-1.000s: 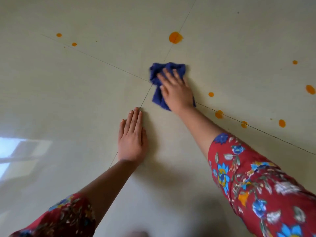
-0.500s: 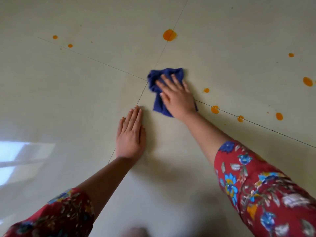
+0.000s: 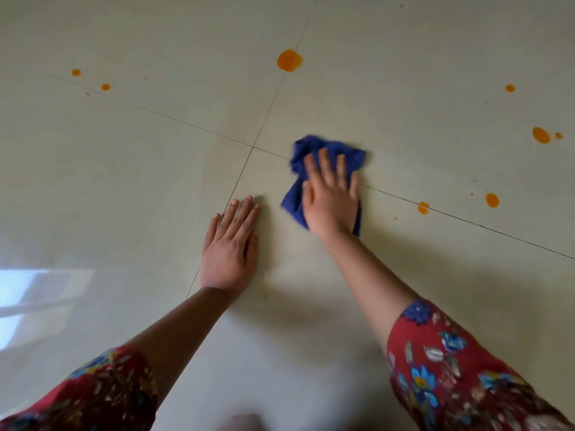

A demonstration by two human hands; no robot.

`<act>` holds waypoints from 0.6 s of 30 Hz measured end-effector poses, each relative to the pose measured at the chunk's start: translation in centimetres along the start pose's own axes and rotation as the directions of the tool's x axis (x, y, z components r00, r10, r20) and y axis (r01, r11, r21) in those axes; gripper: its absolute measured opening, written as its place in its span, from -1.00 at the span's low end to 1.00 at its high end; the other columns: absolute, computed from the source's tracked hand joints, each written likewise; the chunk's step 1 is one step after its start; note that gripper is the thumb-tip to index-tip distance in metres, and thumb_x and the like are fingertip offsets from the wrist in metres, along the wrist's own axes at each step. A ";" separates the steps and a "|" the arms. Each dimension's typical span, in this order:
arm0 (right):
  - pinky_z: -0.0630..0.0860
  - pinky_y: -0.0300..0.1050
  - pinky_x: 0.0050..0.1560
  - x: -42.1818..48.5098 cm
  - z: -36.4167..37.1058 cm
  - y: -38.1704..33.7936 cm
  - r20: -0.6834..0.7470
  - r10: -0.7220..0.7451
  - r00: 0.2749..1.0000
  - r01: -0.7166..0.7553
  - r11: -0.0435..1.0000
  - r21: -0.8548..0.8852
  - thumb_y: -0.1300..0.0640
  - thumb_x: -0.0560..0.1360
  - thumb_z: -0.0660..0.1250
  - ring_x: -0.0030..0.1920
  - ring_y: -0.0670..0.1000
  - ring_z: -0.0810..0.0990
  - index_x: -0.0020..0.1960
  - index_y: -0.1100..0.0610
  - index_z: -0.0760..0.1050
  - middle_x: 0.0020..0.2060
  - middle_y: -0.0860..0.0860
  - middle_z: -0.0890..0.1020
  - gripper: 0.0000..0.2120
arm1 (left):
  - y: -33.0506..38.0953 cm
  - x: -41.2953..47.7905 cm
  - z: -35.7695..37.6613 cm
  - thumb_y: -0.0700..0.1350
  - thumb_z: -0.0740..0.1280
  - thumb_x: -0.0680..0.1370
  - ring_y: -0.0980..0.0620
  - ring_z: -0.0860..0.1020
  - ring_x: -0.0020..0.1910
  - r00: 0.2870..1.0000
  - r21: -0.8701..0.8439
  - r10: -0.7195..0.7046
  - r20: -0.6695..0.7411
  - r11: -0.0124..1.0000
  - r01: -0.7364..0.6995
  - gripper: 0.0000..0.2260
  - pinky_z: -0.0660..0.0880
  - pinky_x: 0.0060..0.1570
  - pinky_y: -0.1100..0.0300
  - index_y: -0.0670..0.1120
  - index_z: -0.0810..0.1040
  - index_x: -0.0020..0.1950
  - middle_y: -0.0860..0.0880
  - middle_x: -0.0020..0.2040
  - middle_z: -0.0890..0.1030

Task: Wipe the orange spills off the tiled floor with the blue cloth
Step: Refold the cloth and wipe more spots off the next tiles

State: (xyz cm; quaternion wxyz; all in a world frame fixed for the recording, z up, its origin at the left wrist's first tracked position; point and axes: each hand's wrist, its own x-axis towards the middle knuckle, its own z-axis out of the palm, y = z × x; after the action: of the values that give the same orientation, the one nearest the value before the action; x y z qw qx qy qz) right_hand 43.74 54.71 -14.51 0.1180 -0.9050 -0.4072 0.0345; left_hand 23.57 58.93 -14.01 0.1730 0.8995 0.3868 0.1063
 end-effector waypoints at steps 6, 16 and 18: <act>0.06 0.09 0.49 -7.4 -2.1 6.1 0.163 -0.500 0.850 0.514 0.856 -0.056 -0.08 0.61 0.04 0.52 0.03 0.18 0.51 -0.12 0.22 0.52 -0.10 0.22 -0.54 | -0.2 0.0 0.1 -0.05 0.08 0.62 0.07 0.16 0.52 1.000 -0.008 0.002 0.001 1.000 -0.002 -0.59 0.07 0.49 0.07 0.00 0.33 0.48 0.06 0.52 0.25; 0.03 0.10 0.51 -8.6 -1.8 3.4 0.215 -0.643 0.735 0.668 0.742 -0.063 -0.06 0.62 0.00 0.55 0.07 0.10 0.53 -0.10 0.16 0.55 -0.05 0.16 -0.52 | -0.4 0.1 0.2 -0.08 0.12 0.59 0.04 0.21 0.51 0.999 -0.002 0.028 0.017 1.000 -0.028 -0.58 0.11 0.48 0.05 -0.01 0.35 0.47 0.04 0.51 0.28; 0.00 0.08 0.51 -9.6 -3.1 7.1 0.271 -0.703 0.657 0.737 0.675 -0.038 -0.09 0.63 -0.02 0.56 0.04 0.05 0.53 -0.13 0.12 0.55 -0.08 0.11 -0.53 | -0.5 0.0 0.2 -0.08 0.11 0.61 0.06 0.19 0.52 1.000 -0.004 0.014 0.019 1.000 -0.014 -0.58 0.11 0.48 0.05 0.00 0.34 0.48 0.05 0.51 0.27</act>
State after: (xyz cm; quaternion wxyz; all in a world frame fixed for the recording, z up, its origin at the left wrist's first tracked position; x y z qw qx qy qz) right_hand 43.04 42.44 -13.55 0.0076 -0.6642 -0.7450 0.0614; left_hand 23.36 59.20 -14.39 0.1777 0.9028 0.3788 0.0995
